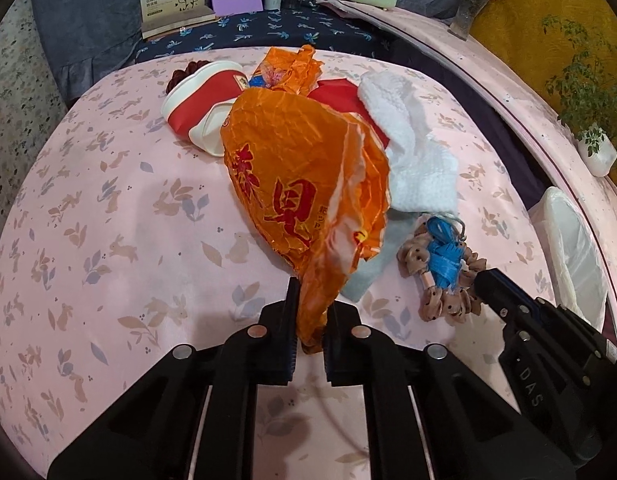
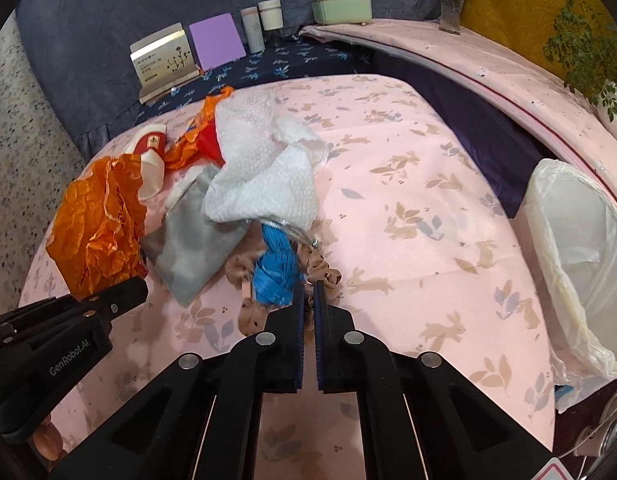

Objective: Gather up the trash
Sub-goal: 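Grasp the orange plastic bag with the left tool while the right tool grasps the brown beaded string, then carry the orange bag and beaded string to the bin and release them inside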

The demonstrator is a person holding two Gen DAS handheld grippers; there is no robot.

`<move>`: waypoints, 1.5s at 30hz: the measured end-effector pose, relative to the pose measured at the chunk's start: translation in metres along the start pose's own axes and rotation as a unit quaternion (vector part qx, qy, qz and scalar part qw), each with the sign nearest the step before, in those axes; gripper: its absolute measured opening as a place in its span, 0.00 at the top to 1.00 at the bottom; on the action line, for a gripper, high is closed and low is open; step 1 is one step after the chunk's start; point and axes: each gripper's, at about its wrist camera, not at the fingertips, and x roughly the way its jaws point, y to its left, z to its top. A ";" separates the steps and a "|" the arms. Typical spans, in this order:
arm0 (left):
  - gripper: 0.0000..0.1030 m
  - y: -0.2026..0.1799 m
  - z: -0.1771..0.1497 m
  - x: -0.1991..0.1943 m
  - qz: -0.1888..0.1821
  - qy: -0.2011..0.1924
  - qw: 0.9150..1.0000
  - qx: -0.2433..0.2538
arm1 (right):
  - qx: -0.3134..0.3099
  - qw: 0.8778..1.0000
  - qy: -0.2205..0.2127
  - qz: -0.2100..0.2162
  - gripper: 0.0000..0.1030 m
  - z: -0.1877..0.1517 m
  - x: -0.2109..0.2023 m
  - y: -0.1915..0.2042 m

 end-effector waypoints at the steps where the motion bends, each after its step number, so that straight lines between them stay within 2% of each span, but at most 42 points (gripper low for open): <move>1: 0.91 -0.002 0.000 -0.003 -0.001 -0.003 1.000 0.001 | 0.003 1.000 -0.006 0.001 0.97 0.001 -0.007 -0.002; 18: 0.91 -0.054 -0.018 -0.062 -0.017 -0.045 0.998 0.046 | 0.026 0.995 -0.097 0.011 0.97 0.009 -0.099 -0.034; 32: 0.92 -0.101 -0.027 -0.083 -0.026 -0.062 0.993 0.093 | 0.053 0.990 -0.132 0.000 0.97 0.002 -0.136 -0.067; 45: 0.91 -0.166 -0.031 -0.089 -0.044 -0.069 0.985 0.152 | 0.096 0.983 -0.153 -0.031 0.97 -0.009 -0.163 -0.126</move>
